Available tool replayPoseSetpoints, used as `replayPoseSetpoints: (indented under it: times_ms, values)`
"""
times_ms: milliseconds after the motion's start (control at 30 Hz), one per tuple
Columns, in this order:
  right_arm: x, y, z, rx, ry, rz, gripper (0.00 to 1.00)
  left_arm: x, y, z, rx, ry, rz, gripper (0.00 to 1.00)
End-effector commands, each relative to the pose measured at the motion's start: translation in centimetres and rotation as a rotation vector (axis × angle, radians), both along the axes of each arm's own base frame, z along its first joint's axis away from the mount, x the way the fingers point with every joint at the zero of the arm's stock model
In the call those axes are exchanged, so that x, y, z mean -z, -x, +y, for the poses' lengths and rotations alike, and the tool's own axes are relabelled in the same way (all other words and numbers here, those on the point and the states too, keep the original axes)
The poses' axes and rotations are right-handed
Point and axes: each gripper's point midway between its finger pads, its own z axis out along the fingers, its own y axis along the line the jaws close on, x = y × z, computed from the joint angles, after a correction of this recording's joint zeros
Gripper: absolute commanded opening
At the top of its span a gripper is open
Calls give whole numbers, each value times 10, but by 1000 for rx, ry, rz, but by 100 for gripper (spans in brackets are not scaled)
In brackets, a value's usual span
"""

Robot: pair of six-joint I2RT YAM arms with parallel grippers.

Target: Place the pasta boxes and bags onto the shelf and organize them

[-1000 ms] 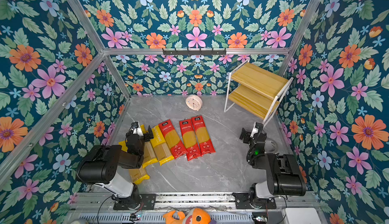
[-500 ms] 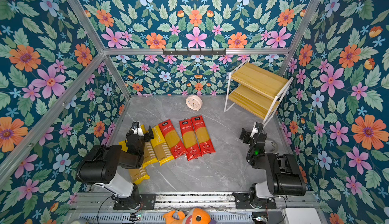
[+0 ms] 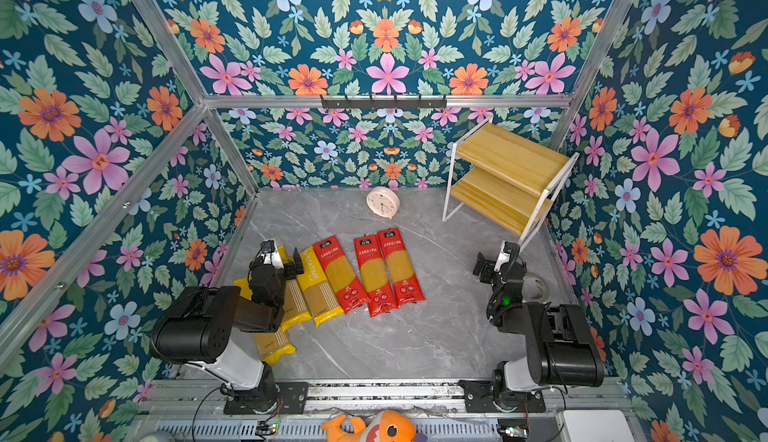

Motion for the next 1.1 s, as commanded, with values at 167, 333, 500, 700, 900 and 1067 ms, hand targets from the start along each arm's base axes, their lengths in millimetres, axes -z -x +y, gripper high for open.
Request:
replayPoseSetpoints:
  times_ms: [167, 333, 500, 700, 900, 1067]
  values:
    - [-5, -3, -1, 3, 11, -17, 99, -4, -1, 1, 0, 0, -16, 100]
    - [-5, -3, -2, 7, 13, -14, 99, -3, -3, 2, 4, 10, -6, 100]
    - [-22, 1, 0, 9, 28, -20, 99, -17, 4, -1, 13, -11, -26, 100]
    - [-57, 21, -28, 220, -54, 55, 99, -41, 15, -3, -110, -14, 6, 100]
    - [-65, 61, -19, 371, -445, 232, 99, -72, 29, -21, -190, 40, 65, 100]
    - [-64, 65, 48, 38, -623, 293, 75, -75, 33, -38, -150, 362, 156, 100]
